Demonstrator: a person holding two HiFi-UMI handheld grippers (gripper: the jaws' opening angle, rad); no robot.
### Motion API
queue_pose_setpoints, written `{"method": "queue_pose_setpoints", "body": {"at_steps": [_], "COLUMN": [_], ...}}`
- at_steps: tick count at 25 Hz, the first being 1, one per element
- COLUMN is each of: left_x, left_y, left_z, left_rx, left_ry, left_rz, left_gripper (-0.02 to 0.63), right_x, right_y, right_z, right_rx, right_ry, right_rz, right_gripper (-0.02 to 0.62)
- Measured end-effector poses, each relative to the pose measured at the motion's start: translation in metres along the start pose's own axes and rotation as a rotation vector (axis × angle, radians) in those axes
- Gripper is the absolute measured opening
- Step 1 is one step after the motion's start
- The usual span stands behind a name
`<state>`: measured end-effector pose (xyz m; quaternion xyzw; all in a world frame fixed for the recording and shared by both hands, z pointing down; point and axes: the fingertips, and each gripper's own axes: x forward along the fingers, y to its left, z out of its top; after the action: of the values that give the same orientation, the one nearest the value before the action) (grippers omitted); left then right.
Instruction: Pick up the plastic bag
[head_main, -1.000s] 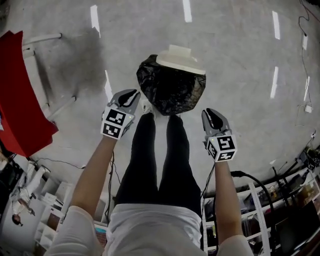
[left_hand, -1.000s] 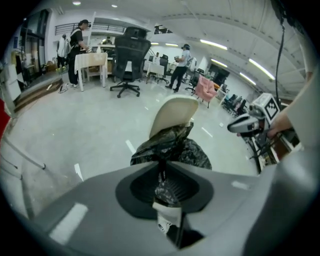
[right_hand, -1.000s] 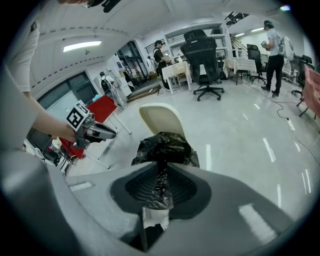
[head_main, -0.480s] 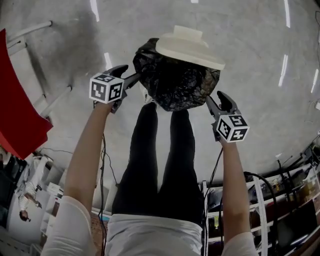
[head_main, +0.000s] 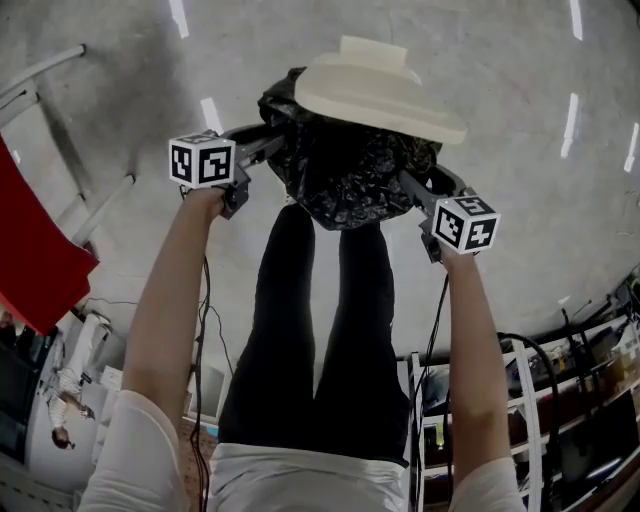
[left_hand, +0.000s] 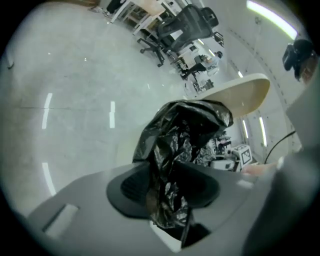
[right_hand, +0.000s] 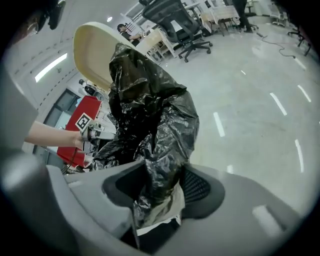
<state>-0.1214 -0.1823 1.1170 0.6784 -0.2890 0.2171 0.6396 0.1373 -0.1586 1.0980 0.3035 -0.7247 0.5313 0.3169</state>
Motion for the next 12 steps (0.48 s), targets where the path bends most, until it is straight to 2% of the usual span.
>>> {"method": "queue_pose_setpoints", "body": {"at_steps": [3, 4, 5, 12], "left_x": [0.002, 0.0, -0.004, -0.042], "left_y": [-0.007, -0.009, -0.013, -0.047], "left_z": [0.001, -0.001, -0.002, -0.002], "left_rx": [0.027, 0.039, 0.049, 0.136], "left_ry": [-0.016, -0.014, -0.012, -0.041], "left_rz": [0.03, 0.045, 0.062, 0.174], "left_gripper": [0.065, 0.044, 0.015, 0.008], "right_x": [-0.001, -0.003, -0.006, -0.046], "right_y": [0.01, 0.014, 0.018, 0.042], "right_z": [0.003, 0.002, 0.002, 0.02], "right_rx": [-0.031, -0.046, -0.057, -0.041], "right_ry": [-0.007, -0.005, 0.0, -0.025], "right_rz": [-0.012, -0.025, -0.036, -0.061], "right_gripper": [0.098, 0.032, 0.002, 0.002]}}
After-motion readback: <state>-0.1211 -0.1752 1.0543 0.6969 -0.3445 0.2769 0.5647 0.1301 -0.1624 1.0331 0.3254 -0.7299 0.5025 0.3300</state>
